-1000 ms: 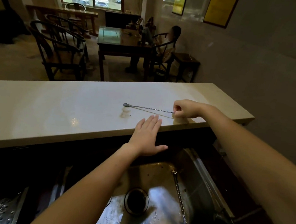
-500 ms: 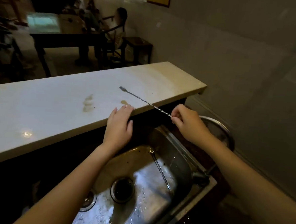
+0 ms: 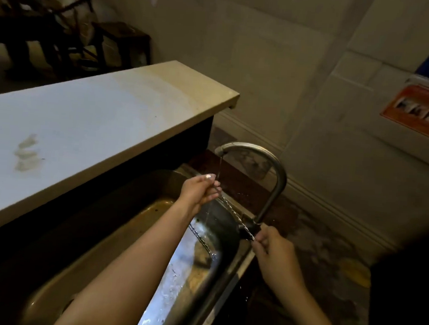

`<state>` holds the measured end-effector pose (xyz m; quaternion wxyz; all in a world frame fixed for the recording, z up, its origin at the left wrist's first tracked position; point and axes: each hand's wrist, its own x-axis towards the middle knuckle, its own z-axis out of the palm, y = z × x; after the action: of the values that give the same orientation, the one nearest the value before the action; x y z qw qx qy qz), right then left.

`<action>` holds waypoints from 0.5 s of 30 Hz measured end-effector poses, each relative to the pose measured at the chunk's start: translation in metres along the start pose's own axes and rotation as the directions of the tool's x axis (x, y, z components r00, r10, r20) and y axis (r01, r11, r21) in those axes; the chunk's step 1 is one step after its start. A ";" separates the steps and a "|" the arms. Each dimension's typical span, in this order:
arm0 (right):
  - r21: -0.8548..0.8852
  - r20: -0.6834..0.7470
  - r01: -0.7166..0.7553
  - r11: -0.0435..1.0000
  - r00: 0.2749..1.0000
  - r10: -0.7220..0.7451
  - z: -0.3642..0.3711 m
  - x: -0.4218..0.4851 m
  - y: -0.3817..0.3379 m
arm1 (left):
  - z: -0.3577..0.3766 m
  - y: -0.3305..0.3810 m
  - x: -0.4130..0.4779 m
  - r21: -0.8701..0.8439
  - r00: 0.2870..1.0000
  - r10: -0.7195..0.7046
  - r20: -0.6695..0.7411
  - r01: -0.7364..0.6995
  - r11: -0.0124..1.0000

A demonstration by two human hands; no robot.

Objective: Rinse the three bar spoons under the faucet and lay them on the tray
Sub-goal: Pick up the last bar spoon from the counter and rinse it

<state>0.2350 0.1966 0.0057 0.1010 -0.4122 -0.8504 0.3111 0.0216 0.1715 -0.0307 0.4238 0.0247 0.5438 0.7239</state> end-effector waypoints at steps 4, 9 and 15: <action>0.089 0.040 -0.069 0.994 0.997 0.066 0.002 0.005 0.007 | 0.008 -0.006 0.017 0.025 0.999 -0.029 -0.022 0.030 0.999; 0.168 0.030 -0.104 0.980 0.994 0.101 0.008 0.010 0.006 | 0.021 -0.014 0.030 0.073 0.999 0.033 0.028 -0.035 0.997; 0.222 0.041 -0.109 0.969 0.994 0.103 0.016 0.012 0.007 | 0.032 -0.010 0.035 0.071 0.997 0.070 -0.043 -0.066 0.995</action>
<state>0.2251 0.2021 -0.0121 0.1176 -0.4384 -0.7882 0.4156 0.0206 0.2193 -0.0403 0.3853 0.0415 0.5768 0.7191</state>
